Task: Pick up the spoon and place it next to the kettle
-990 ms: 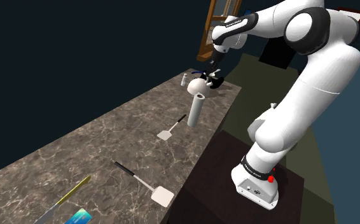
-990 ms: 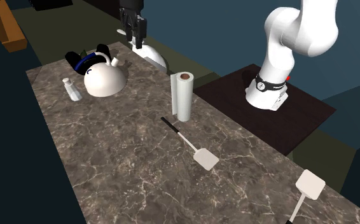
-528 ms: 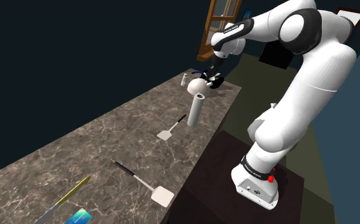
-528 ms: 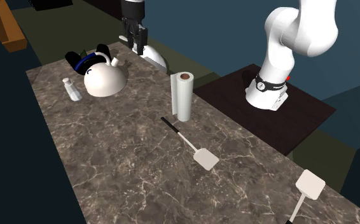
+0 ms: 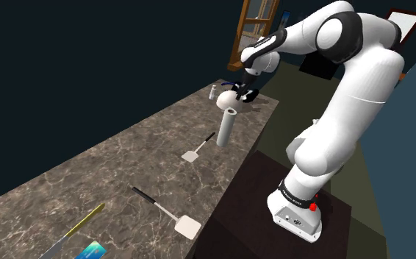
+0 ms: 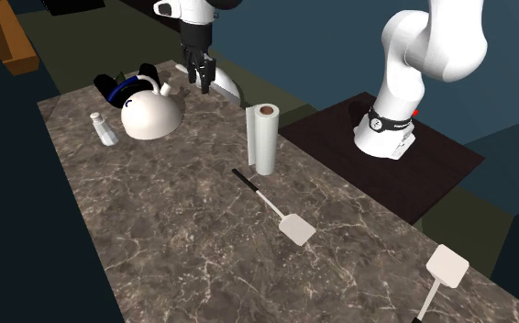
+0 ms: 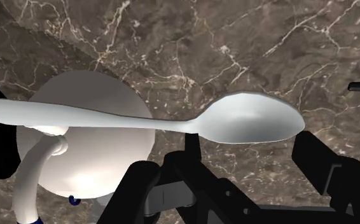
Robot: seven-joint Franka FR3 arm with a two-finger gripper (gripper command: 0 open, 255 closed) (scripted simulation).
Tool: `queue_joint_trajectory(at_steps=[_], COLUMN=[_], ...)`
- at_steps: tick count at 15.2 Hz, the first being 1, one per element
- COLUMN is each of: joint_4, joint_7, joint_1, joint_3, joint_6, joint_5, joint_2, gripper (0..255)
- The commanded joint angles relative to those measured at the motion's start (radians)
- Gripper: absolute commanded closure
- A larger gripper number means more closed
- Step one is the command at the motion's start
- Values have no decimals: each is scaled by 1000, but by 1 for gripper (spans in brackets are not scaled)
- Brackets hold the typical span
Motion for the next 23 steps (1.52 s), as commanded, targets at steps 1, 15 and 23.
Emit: queue_joint_trajectory(at_steps=[1, 15, 23], joint_4=[-9, -56, -62], joint_7=[-8, -86, -140], joint_1=[-1, -18, -40], joint_3=[2, 29, 62], joint_6=[24, 187, 274], joint_5=[11, 108, 176], joint_2=[16, 144, 230], gripper=[255, 255, 255])
